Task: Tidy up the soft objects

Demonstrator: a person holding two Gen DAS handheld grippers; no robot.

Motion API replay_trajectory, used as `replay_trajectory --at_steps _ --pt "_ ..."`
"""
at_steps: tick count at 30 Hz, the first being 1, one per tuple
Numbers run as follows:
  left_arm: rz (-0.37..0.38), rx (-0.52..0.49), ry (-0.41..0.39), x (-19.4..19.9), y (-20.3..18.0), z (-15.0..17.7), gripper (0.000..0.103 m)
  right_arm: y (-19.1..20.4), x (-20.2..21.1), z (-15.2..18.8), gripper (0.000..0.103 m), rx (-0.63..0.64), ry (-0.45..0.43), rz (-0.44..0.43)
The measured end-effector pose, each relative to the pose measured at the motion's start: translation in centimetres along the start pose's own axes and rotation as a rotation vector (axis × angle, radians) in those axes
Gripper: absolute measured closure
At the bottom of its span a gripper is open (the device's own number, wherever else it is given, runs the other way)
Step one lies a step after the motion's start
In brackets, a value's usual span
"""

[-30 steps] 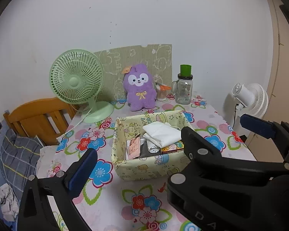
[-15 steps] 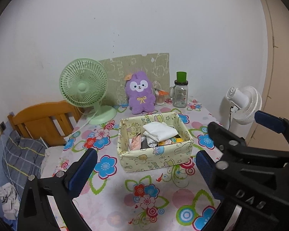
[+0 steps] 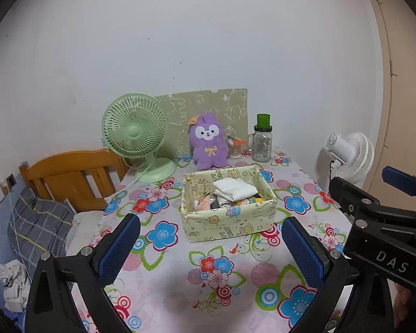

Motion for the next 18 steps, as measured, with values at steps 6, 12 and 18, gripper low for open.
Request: replay_trajectory --at_steps 6,12,18 --pt "-0.022 -0.008 -0.022 1.3 -0.1 0.3 0.000 -0.5 1.1 0.5 0.010 0.000 -0.022 0.001" --pt "-0.035 -0.011 -0.021 2.2 -0.2 1.2 0.000 -0.9 1.7 1.5 0.010 -0.025 -0.013 -0.018" --pt "-0.035 -0.003 -0.032 2.8 -0.3 1.5 0.000 -1.4 2.1 1.7 0.010 -0.032 -0.018 -0.018"
Point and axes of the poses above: each gripper's, at about its wrist camera, not at the fingertips, and x roughly against the way its jaws point, y to its left, z to its underside, the point moved 9 cm from there along -x, roughly the way its jaws point, and after that the axes turned 13 degrees about z, right-handed, at the moved point
